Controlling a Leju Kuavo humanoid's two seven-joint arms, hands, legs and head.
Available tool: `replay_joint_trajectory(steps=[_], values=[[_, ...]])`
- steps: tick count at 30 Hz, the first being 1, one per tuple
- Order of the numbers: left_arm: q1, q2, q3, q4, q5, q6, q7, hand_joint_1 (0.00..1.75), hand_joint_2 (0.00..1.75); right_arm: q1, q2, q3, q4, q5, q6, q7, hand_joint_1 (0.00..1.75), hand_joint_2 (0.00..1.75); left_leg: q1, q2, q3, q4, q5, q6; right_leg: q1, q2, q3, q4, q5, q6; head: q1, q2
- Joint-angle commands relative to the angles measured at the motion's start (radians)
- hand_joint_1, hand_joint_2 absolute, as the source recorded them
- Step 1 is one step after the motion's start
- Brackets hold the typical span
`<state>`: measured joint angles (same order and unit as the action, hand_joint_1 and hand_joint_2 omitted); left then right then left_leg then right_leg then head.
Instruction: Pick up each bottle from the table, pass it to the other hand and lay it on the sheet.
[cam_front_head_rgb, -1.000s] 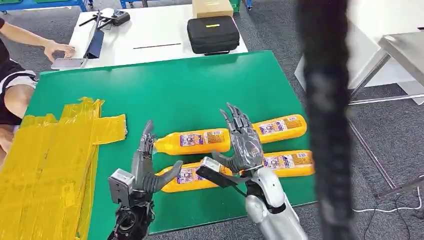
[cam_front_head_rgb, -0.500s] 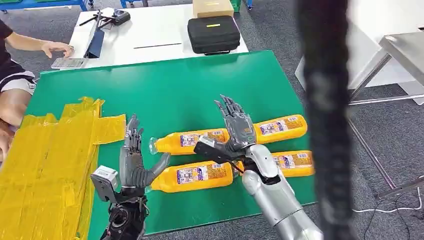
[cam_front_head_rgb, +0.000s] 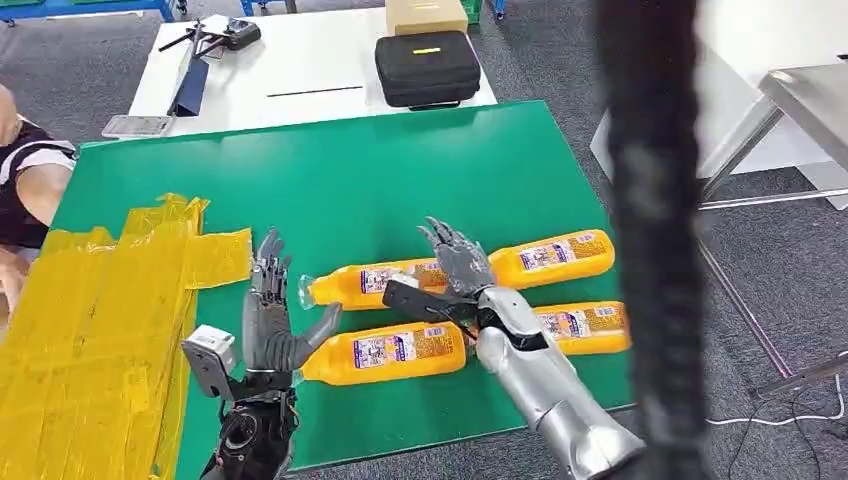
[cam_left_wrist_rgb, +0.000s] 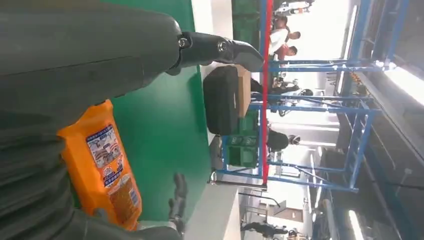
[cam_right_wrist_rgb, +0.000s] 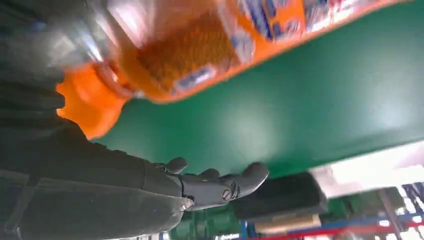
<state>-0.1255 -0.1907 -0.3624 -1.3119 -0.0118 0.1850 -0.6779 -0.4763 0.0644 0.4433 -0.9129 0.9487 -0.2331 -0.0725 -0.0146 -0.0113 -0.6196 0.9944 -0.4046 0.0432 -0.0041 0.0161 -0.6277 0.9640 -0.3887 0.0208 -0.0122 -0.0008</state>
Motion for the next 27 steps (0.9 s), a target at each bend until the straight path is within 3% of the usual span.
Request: replay_joint_trajectory(steps=[1,5,6,16,27], values=[[-0.032,0.001,-0.004,0.076,0.004,-0.005,0.002,0.0,1.75,-0.067,0.025,0.04,0.162,-0.01,0.013,-0.004,0.0,1.75,0.0,0.001,0.005,0.0,-0.002,-0.003,0.0,0.0,0.005,0.0,-0.002,0.0,0.0,0.0],[-0.031,0.001,-0.006,0.075,0.004,-0.005,0.002,0.0,1.75,-0.068,0.031,0.044,0.179,-0.016,0.017,-0.008,0.0,1.75,0.001,0.002,0.01,0.002,-0.005,-0.005,0.001,-0.001,0.01,0.001,-0.004,0.0,0.0,0.0],[-0.033,0.001,-0.011,0.08,0.004,-0.007,0.002,0.0,1.75,-0.071,0.038,0.042,0.197,-0.021,0.016,-0.006,0.0,1.75,0.0,0.001,0.005,0.0,-0.002,-0.003,0.0,-0.001,0.005,0.0,-0.002,0.0,0.0,0.0],[-0.045,0.006,-0.044,0.106,0.017,-0.002,0.003,0.0,1.75,-0.089,0.043,0.066,0.302,0.022,-0.054,0.038,0.0,1.75,0.001,0.0,0.005,0.0,-0.002,-0.003,0.001,-0.001,0.006,-0.001,-0.002,0.0,0.0,0.0],[-0.087,-0.009,-0.063,0.178,0.03,-0.019,-0.001,0.0,1.75,-0.182,0.074,0.121,0.43,0.146,-0.061,0.096,0.0,1.75,0.0,0.001,0.004,0.0,-0.001,-0.002,0.0,-0.001,0.004,0.0,-0.001,0.0,0.0,0.0]])
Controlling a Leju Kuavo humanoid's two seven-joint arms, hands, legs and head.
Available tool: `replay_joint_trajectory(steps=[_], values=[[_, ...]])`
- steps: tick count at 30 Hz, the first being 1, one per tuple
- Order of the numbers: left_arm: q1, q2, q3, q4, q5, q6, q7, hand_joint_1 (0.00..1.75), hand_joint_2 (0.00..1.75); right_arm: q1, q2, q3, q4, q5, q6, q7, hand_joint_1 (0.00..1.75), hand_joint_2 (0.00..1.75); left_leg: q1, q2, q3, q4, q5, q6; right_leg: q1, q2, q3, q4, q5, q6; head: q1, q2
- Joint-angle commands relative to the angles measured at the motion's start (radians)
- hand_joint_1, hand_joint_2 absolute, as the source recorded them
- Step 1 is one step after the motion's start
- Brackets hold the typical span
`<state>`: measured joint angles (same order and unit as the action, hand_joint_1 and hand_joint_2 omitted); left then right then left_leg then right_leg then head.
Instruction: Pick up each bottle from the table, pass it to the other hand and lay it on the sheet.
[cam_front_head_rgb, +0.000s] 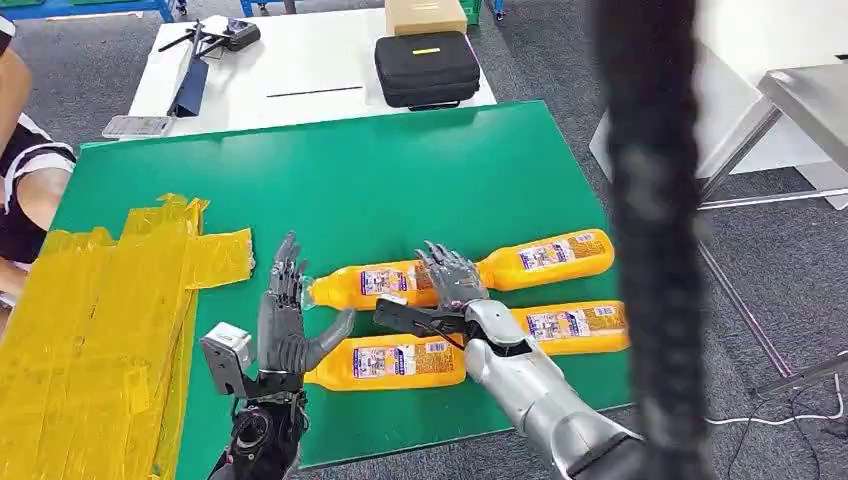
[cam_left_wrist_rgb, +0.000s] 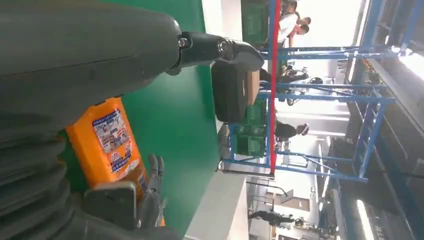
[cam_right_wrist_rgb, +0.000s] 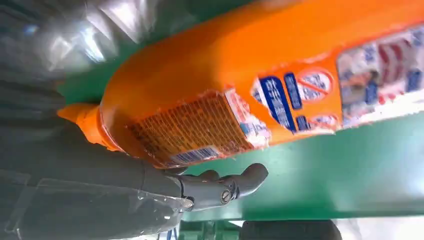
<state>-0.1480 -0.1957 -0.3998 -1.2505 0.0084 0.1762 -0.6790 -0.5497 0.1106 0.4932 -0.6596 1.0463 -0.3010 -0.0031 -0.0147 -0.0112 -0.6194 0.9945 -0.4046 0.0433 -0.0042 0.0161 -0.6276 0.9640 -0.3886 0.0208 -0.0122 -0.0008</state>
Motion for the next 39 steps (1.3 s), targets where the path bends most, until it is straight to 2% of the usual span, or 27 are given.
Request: replay_joint_trajectory(steps=[1,3,8,12,13,17,18,19,20,21,22,23,25,28,29,30,31,34,36,37,39], values=[[-0.067,-0.005,-0.027,0.123,0.011,-0.012,0.0,0.0,1.75,-0.112,0.031,0.072,0.186,0.054,0.005,0.031,0.0,1.75,0.001,0.001,0.006,0.0,-0.002,-0.003,0.001,-0.001,0.005,0.0,-0.002,0.0,0.0,0.0],[-0.074,-0.004,-0.029,0.133,0.014,-0.015,-0.002,0.0,1.75,-0.122,0.035,0.081,0.204,0.07,0.003,0.026,0.0,1.75,0.001,0.001,0.009,0.001,-0.005,-0.005,0.001,-0.002,0.009,0.001,-0.005,-0.001,0.0,0.0],[-0.081,-0.006,-0.031,0.145,0.017,-0.019,-0.006,0.0,1.75,-0.143,0.042,0.103,0.234,0.101,0.013,0.037,0.0,1.75,0.0,0.0,0.003,0.0,-0.001,-0.002,0.0,-0.001,0.003,0.0,-0.001,0.0,0.0,0.0],[-0.093,-0.007,-0.033,0.158,0.02,-0.023,-0.01,0.0,1.75,-0.174,0.058,0.132,0.274,0.138,0.044,0.042,0.0,1.75,0.001,0.001,0.007,0.001,-0.003,-0.004,0.001,-0.002,0.007,0.001,-0.003,0.0,0.0,0.0],[-0.093,-0.007,-0.033,0.158,0.02,-0.023,-0.01,0.0,1.75,-0.174,0.058,0.132,0.274,0.138,0.044,0.042,0.0,1.75,0.0,0.001,0.004,0.0,-0.001,-0.003,0.0,-0.001,0.003,0.0,-0.001,0.0,0.0,0.0],[-0.105,-0.008,-0.03,0.168,0.025,-0.026,-0.014,0.0,1.75,-0.205,0.069,0.14,0.312,0.147,0.11,0.04,0.0,1.75,0.0,0.0,0.004,0.0,-0.001,-0.003,0.001,-0.002,0.004,0.001,-0.002,0.0,0.0,0.0],[-0.108,-0.009,-0.029,0.168,0.027,-0.026,-0.014,0.0,1.75,-0.211,0.073,0.137,0.316,0.143,0.126,0.038,0.14,1.75,0.001,0.001,0.006,0.001,-0.002,-0.004,0.001,-0.002,0.006,0.001,-0.003,0.0,0.0,0.0],[-0.109,-0.009,-0.028,0.167,0.027,-0.026,-0.014,0.0,1.75,-0.213,0.072,0.137,0.317,0.143,0.127,0.038,0.14,1.75,0.001,0.0,0.005,0.001,-0.002,-0.003,0.001,-0.002,0.005,0.001,-0.002,0.0,0.0,0.0],[-0.111,-0.009,-0.026,0.169,0.028,-0.028,-0.014,0.0,1.75,-0.22,0.075,0.132,0.325,0.137,0.142,0.032,1.12,1.75,0.0,0.0,0.004,0.0,-0.001,-0.002,0.0,-0.001,0.003,0.0,-0.001,0.0,0.0,0.0],[-0.111,-0.009,-0.026,0.169,0.028,-0.028,-0.014,0.0,1.75,-0.22,0.075,0.132,0.325,0.137,0.142,0.032,1.12,1.75,0.001,0.0,0.007,0.001,-0.003,-0.004,0.001,-0.003,0.007,0.001,-0.003,0.0,0.0,0.0],[-0.112,-0.009,-0.026,0.17,0.028,-0.029,-0.014,0.0,1.75,-0.221,0.074,0.131,0.326,0.136,0.142,0.03,1.12,1.75,0.0,0.0,0.003,0.0,-0.001,-0.002,0.001,-0.002,0.003,0.0,-0.001,0.0,0.0,0.0],[-0.112,-0.01,-0.025,0.17,0.028,-0.03,-0.014,0.0,1.75,-0.221,0.074,0.128,0.329,0.132,0.145,0.03,1.4,1.75,0.001,0.0,0.007,0.001,-0.002,-0.004,0.001,-0.002,0.006,0.001,-0.003,0.0,0.0,0.0],[-0.109,-0.011,-0.024,0.17,0.029,-0.031,-0.014,0.0,1.75,-0.223,0.069,0.123,0.333,0.128,0.148,0.031,1.52,1.75,0.001,0.0,0.007,0.001,-0.003,-0.004,0.001,-0.002,0.007,0.001,-0.003,0.0,0.0,0.0],[-0.102,-0.01,-0.022,0.165,0.03,-0.032,-0.015,0.0,1.75,-0.222,0.067,0.116,0.336,0.123,0.146,0.029,1.54,1.75,0.0,0.0,0.003,-0.001,0.0,-0.002,0.0,-0.002,0.003,0.0,-0.001,0.0,0.0,0.0],[-0.099,-0.01,-0.021,0.162,0.03,-0.032,-0.015,0.0,1.75,-0.22,0.065,0.114,0.331,0.123,0.132,0.028,1.64,1.75,0.001,-0.001,0.008,0.001,-0.003,-0.004,0.001,-0.003,0.008,0.0,-0.004,0.0,0.0,0.0],[-0.093,-0.009,-0.019,0.153,0.029,-0.029,-0.018,0.0,1.75,-0.212,0.062,0.093,0.318,0.106,0.072,0.021,1.73,1.75,0.001,-0.001,0.006,0.0,-0.002,-0.003,0.001,-0.003,0.006,0.0,-0.002,0.0,0.0,0.0],[-0.088,-0.008,-0.017,0.145,0.029,-0.03,-0.018,0.0,1.75,-0.214,0.061,0.091,0.322,0.105,0.063,0.02,1.73,1.75,0.001,-0.001,0.009,0.001,-0.003,-0.004,0.001,-0.003,0.009,0.001,-0.004,0.0,0.0,0.0],[-0.082,-0.006,-0.013,0.133,0.026,-0.027,-0.017,0.0,1.75,-0.213,0.059,0.072,0.31,0.095,0.009,0.022,1.75,1.75,0.001,0.0,0.005,0.0,-0.001,-0.003,0.001,-0.002,0.005,0.0,-0.002,0.0,0.0,0.0],[-0.078,-0.005,-0.007,0.121,0.02,-0.019,-0.015,0.0,1.75,-0.204,0.057,0.033,0.288,0.062,-0.073,0.006,1.75,1.75,0.001,0.0,0.007,0.001,-0.003,-0.004,0.001,-0.002,0.007,0.001,-0.003,0.0,0.0,0.0],[-0.077,0.0,-0.004,0.112,0.016,-0.019,0.007,0.0,1.75,-0.194,0.054,-0.001,0.266,0.038,-0.161,-0.019,1.75,1.75,0.0,0.0,0.003,0.0,-0.001,-0.002,0.001,-0.002,0.003,0.0,-0.001,0.0,0.0,0.0],[-0.083,0.015,-0.022,0.109,-0.043,0.004,0.044,0.0,1.75,-0.168,0.048,-0.043,0.222,0.012,-0.295,-0.056,1.75,1.75,0.001,0.0,0.007,0.001,-0.003,-0.004,0.001,-0.003,0.007,0.001,-0.004,0.0,0.0,0.0]])
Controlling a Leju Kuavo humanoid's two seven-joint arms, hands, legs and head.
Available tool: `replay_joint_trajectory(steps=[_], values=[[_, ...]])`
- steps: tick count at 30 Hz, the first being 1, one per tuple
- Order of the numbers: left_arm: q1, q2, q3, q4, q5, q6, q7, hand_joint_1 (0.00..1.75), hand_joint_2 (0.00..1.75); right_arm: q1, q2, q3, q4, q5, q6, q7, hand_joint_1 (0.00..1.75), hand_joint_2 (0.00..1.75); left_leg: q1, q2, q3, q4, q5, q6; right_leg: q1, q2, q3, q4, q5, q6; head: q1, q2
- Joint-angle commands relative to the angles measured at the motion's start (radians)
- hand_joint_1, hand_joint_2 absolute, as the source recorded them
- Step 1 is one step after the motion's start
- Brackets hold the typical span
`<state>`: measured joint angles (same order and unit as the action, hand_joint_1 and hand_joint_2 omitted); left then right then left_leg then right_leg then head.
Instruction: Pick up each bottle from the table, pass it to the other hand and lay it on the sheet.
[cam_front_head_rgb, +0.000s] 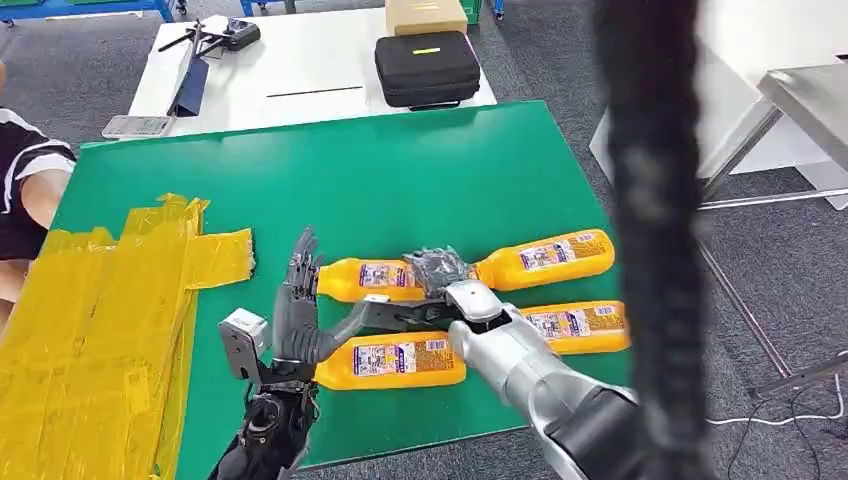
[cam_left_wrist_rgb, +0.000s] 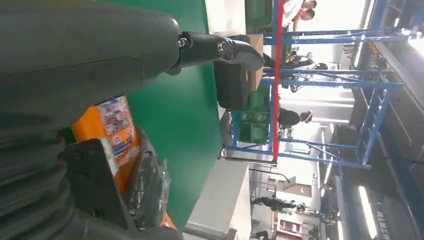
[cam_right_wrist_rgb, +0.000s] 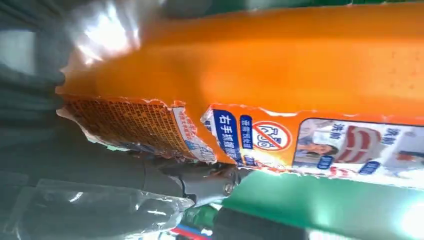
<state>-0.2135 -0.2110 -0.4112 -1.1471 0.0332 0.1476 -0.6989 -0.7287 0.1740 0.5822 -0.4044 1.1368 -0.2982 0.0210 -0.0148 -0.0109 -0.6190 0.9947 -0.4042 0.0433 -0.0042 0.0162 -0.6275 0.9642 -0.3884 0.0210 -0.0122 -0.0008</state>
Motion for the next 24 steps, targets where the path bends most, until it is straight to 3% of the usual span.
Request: replay_joint_trajectory(steps=[1,4,5,7,9,13,14,16,24], values=[[-0.015,0.031,-0.008,0.002,-0.076,0.036,0.066,0.0,1.75,0.021,-0.019,-0.145,-0.049,-0.091,-0.319,-0.097,1.75,1.75,0.001,-0.001,0.004,0.0,-0.002,-0.003,0.001,-0.002,0.004,0.0,-0.002,0.0,0.0,0.0],[-0.009,0.041,-0.021,-0.014,-0.126,0.048,0.075,0.0,1.75,0.076,-0.027,-0.21,-0.161,-0.123,-0.4,-0.153,1.75,1.75,0.0,-0.001,0.002,-0.001,-0.001,-0.002,0.0,-0.002,0.003,-0.001,-0.001,0.0,0.0,0.0],[-0.009,0.041,-0.021,-0.014,-0.126,0.048,0.075,0.0,1.75,0.076,-0.027,-0.21,-0.161,-0.123,-0.4,-0.153,1.75,1.75,0.001,-0.001,0.004,-0.001,-0.002,-0.003,0.001,-0.002,0.004,-0.001,-0.002,0.0,0.0,0.0],[-0.002,0.056,-0.028,-0.061,-0.184,0.066,0.101,0.0,1.75,0.176,-0.011,-0.352,-0.354,-0.06,-0.4,-0.213,1.75,1.75,0.001,-0.001,0.004,0.0,-0.002,-0.003,0.001,-0.002,0.005,0.0,-0.002,0.0,0.0,0.0],[-0.004,0.076,-0.031,-0.106,-0.234,0.09,0.099,0.0,1.75,0.198,0.005,-0.391,-0.39,-0.091,-0.4,-0.266,1.75,1.75,0.001,-0.001,0.006,0.001,-0.004,-0.004,0.001,-0.003,0.007,0.0,-0.004,-0.001,0.0,0.0],[-0.008,0.106,-0.001,-0.211,-0.254,0.036,0.166,0.0,1.75,0.232,0.015,-0.397,-0.449,-0.171,-0.4,-0.332,1.75,1.75,0.002,0.001,0.007,0.003,-0.006,-0.006,0.002,-0.002,0.007,0.004,-0.006,-0.001,0.0,0.0],[-0.013,0.107,0.003,-0.216,-0.252,0.029,0.173,0.0,1.75,0.239,0.016,-0.397,-0.456,-0.168,-0.4,-0.333,1.75,1.75,0.001,0.0,0.002,0.001,-0.002,-0.003,0.001,-0.001,0.002,0.001,-0.002,-0.001,0.0,0.0],[-0.037,0.108,0.017,-0.23,-0.206,-0.027,0.189,0.0,1.75,0.264,0.023,-0.37,-0.497,-0.294,-0.4,-0.42,1.75,1.75,0.001,0.0,0.002,0.001,-0.002,-0.003,0.001,-0.001,0.003,0.001,-0.002,-0.001,0.0,0.0],[-0.067,0.089,0.085,-0.226,-0.065,-0.08,0.212,0.0,1.75,0.318,0.026,-0.297,-0.581,-0.432,-0.4,-0.477,1.75,1.75,0.001,0.0,0.001,0.0,-0.001,-0.002,0.001,-0.001,0.002,0.0,-0.001,-0.001,0.0,0.0]])
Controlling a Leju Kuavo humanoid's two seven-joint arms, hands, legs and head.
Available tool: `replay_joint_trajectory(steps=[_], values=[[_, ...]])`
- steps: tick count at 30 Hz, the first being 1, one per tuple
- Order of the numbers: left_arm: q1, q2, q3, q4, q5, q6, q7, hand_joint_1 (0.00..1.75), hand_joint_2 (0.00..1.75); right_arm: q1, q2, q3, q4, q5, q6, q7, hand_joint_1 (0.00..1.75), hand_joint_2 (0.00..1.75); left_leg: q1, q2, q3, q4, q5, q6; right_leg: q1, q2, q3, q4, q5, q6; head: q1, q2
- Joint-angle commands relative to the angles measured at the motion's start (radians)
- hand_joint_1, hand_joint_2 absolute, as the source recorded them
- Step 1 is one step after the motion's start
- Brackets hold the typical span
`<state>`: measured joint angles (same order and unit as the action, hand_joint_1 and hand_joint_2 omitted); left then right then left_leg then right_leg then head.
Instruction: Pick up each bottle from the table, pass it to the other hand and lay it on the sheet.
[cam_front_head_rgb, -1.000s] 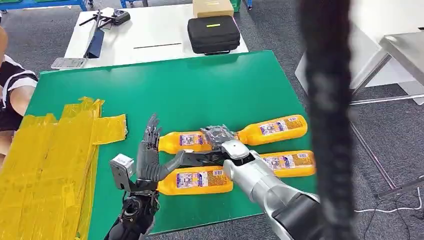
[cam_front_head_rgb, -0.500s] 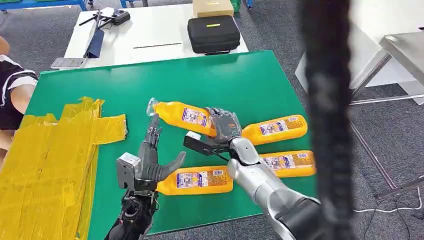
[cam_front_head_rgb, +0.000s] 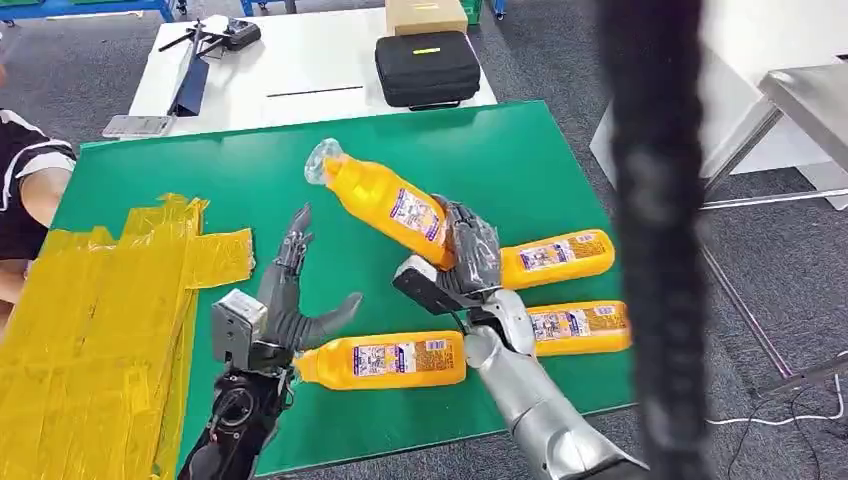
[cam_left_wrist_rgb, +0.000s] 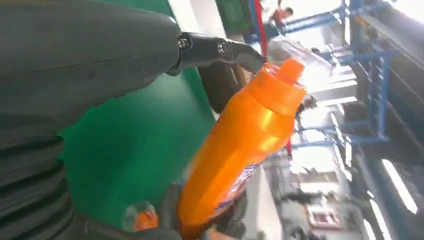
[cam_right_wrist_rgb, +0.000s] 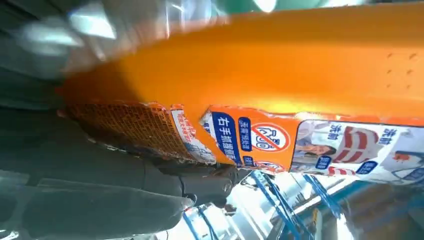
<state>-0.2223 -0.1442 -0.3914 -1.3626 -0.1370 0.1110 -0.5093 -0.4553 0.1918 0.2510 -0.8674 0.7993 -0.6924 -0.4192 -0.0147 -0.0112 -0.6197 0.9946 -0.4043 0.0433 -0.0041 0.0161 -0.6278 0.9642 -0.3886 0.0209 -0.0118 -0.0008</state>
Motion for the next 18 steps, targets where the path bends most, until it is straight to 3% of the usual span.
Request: replay_joint_trajectory(steps=[1,15,16,18], values=[[-0.061,0.02,0.075,-0.003,0.134,-0.056,0.03,0.0,1.75,0.053,0.004,0.047,-0.12,-0.1,-0.006,-0.035,1.75,1.75,0.001,0.0,0.002,0.0,-0.001,-0.002,0.001,-0.001,0.002,0.0,-0.001,0.0,0.0,0.0],[-0.086,0.004,0.062,0.068,0.215,-0.106,0.05,0.0,1.75,0.074,0.009,0.122,-0.126,-0.128,-0.006,-0.067,1.75,1.75,0.001,0.0,0.004,0.0,-0.002,-0.003,0.001,-0.001,0.004,0.0,-0.002,0.0,0.0,0.0],[-0.086,0.004,0.062,0.068,0.215,-0.106,0.05,0.0,1.75,0.074,0.009,0.122,-0.126,-0.128,-0.006,-0.067,1.75,1.75,0.002,0.001,0.01,0.002,-0.005,-0.006,0.002,-0.002,0.01,0.002,-0.005,-0.001,0.0,0.0],[-0.086,0.004,0.062,0.068,0.215,-0.106,0.05,0.0,1.75,0.074,0.009,0.122,-0.126,-0.128,-0.006,-0.067,1.75,1.75,0.0,0.0,0.004,0.0,-0.001,-0.002,0.0,-0.001,0.004,0.0,-0.002,0.0,0.0,0.0]])
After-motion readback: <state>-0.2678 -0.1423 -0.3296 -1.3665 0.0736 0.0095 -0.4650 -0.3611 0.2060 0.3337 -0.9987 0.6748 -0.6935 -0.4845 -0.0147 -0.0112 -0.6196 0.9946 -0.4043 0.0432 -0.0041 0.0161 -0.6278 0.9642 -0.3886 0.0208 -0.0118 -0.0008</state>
